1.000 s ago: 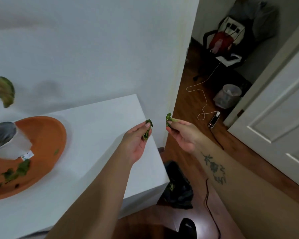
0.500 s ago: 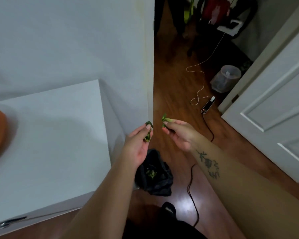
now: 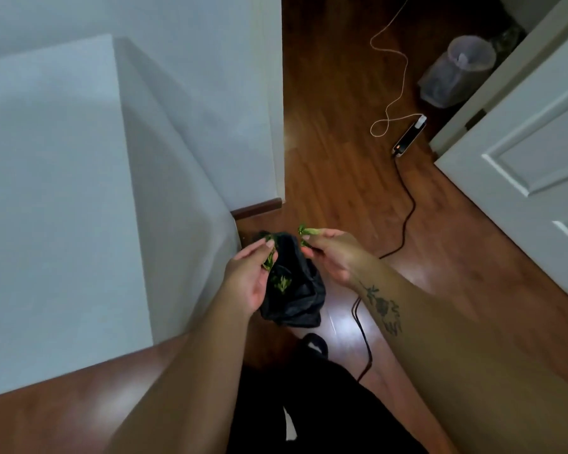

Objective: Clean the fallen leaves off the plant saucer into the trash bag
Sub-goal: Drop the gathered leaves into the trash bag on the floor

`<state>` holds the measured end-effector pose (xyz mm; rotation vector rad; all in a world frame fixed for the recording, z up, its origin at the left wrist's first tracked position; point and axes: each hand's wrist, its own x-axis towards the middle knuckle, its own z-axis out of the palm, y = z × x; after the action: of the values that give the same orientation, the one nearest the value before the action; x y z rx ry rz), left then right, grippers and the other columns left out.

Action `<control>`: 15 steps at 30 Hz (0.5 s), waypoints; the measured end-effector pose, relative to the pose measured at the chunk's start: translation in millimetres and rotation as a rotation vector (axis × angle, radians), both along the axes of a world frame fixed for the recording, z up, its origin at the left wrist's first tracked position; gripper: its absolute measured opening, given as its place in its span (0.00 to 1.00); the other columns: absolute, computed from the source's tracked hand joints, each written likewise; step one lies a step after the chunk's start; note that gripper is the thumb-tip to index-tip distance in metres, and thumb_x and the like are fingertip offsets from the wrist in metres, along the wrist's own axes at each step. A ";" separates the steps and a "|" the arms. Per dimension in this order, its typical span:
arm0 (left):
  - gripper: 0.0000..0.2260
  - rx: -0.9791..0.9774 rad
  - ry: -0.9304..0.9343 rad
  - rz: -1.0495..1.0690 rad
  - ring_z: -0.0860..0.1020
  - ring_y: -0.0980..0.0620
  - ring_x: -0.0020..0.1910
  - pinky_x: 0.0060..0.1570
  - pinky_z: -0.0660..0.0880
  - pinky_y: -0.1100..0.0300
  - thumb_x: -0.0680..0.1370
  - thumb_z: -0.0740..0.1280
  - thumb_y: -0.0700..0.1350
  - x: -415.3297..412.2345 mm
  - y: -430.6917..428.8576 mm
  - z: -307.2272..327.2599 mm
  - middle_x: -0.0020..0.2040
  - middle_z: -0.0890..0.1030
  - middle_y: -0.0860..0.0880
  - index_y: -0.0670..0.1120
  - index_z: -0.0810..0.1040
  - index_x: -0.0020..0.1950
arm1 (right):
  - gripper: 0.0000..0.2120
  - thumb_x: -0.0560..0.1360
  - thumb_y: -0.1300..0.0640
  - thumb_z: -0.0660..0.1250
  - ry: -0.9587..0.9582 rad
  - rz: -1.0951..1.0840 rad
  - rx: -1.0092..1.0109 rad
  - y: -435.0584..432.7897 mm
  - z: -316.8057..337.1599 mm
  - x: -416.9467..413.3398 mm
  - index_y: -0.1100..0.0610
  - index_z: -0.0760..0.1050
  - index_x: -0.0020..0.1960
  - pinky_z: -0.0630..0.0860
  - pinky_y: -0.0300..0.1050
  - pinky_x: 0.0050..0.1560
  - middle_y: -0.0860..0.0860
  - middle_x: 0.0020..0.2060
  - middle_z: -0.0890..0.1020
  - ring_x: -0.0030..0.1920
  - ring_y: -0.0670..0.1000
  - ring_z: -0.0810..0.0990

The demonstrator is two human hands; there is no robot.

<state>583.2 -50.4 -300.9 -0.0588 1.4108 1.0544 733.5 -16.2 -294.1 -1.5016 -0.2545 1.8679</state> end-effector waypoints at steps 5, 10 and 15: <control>0.06 -0.059 0.053 -0.030 0.82 0.51 0.45 0.42 0.79 0.66 0.76 0.70 0.32 -5.1 -1.8 -73.2 0.47 0.83 0.43 0.39 0.81 0.51 | 0.05 0.76 0.71 0.65 -0.042 0.069 -0.048 -3.5 -91.0 -12.6 0.64 0.76 0.44 0.82 0.35 0.39 0.57 0.42 0.80 0.43 0.51 0.80; 0.05 -0.155 0.129 -0.121 0.81 0.52 0.45 0.32 0.78 0.68 0.78 0.69 0.34 -11.3 -7.3 -149.1 0.46 0.82 0.46 0.42 0.80 0.51 | 0.09 0.77 0.69 0.64 -0.209 0.231 -0.080 -13.6 -182.1 -21.3 0.60 0.72 0.40 0.79 0.42 0.44 0.55 0.41 0.77 0.41 0.50 0.78; 0.05 -0.167 0.242 -0.292 0.81 0.45 0.56 0.56 0.78 0.54 0.77 0.71 0.40 -8.8 -5.7 -215.8 0.55 0.83 0.42 0.46 0.81 0.53 | 0.04 0.77 0.68 0.64 -0.331 0.313 -0.109 -25.7 -244.1 -24.5 0.62 0.75 0.51 0.79 0.44 0.45 0.62 0.53 0.78 0.51 0.56 0.78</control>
<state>574.4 -56.1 -516.7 0.1548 1.6670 0.7182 709.0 -41.9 -538.2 -1.9374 -0.5791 1.8833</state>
